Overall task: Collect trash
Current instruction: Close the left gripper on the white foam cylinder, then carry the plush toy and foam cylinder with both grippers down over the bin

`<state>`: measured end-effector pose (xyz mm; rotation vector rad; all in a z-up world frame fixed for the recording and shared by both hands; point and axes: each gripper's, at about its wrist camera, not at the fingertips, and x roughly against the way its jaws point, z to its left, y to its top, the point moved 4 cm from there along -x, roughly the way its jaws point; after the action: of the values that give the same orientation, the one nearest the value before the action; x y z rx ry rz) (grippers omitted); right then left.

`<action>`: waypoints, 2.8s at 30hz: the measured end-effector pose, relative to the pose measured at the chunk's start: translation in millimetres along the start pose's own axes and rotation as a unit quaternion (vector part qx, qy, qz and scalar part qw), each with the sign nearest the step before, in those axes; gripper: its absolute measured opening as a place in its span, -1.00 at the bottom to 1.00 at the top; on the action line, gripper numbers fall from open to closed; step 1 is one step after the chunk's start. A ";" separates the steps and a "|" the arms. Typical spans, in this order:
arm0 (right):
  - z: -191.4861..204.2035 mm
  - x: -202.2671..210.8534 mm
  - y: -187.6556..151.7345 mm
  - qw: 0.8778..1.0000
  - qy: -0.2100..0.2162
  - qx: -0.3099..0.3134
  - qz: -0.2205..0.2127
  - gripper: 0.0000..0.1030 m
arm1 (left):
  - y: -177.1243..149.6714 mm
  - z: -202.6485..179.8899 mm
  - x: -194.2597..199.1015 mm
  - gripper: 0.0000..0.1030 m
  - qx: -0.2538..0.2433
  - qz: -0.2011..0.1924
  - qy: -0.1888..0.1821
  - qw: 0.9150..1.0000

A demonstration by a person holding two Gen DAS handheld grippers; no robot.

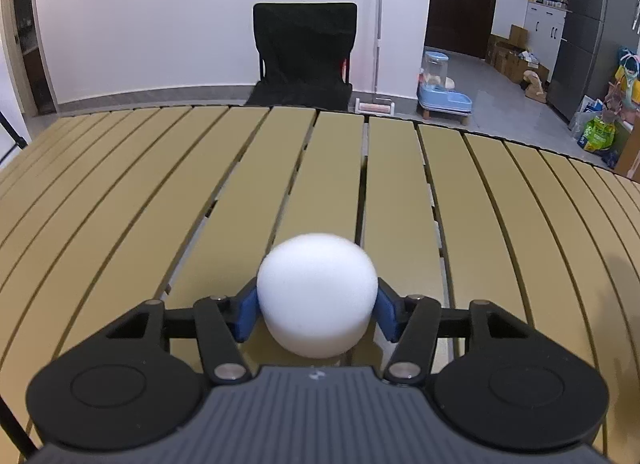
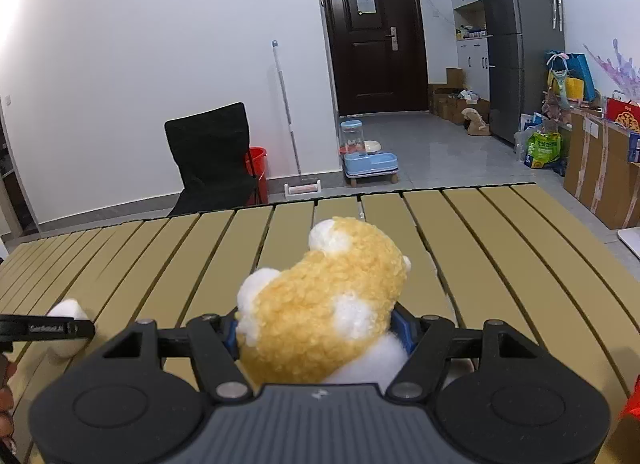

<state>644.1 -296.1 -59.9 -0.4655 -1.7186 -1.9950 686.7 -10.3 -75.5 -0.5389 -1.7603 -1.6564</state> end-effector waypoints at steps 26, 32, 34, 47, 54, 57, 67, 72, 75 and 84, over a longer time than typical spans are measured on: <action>52.1 81.2 -23.3 0.999 0.039 0.006 0.006 0.28 | -27.3 20.6 121.3 0.09 -0.020 -0.047 -0.022 0.998; 66.2 120.6 -35.8 0.999 0.047 0.009 0.003 0.28 | -46.2 25.1 167.2 0.09 -0.028 -0.064 -0.032 0.997; 70.1 134.2 -40.6 0.999 0.049 0.010 0.001 0.28 | -53.9 26.5 181.9 0.09 -0.028 -0.068 -0.038 0.997; 92.6 220.2 -84.2 0.998 0.064 0.029 -0.004 0.28 | -111.2 44.0 265.5 0.09 -0.031 -0.092 -0.048 0.994; 110.6 256.7 -116.4 0.996 0.075 0.049 -0.003 0.28 | -143.4 58.4 297.0 0.09 -0.032 -0.097 -0.050 0.994; 117.4 270.6 -131.1 0.995 0.080 0.058 -0.002 0.28 | -156.2 63.7 305.6 0.09 -0.032 -0.097 -0.051 0.993; 133.8 295.2 -182.3 0.993 0.094 0.075 0.020 0.29 | -207.2 73.5 317.9 0.09 -0.050 -0.085 -0.048 0.994; 136.5 295.3 -208.4 0.992 0.096 0.077 0.040 0.28 | -232.4 79.0 320.5 0.09 -0.054 -0.074 -0.049 0.995; 136.4 295.7 -224.5 0.991 0.097 0.078 0.052 0.29 | -245.8 83.6 321.2 0.09 -0.056 -0.067 -0.048 0.995; 135.7 292.1 -266.2 0.988 0.098 0.078 0.088 0.29 | -285.4 89.5 313.5 0.09 -0.065 -0.037 -0.050 0.996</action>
<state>248.3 -169.2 -102.3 -0.3415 -1.6361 -1.7085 253.9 1.9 -59.5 -0.6334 -1.7715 -1.8325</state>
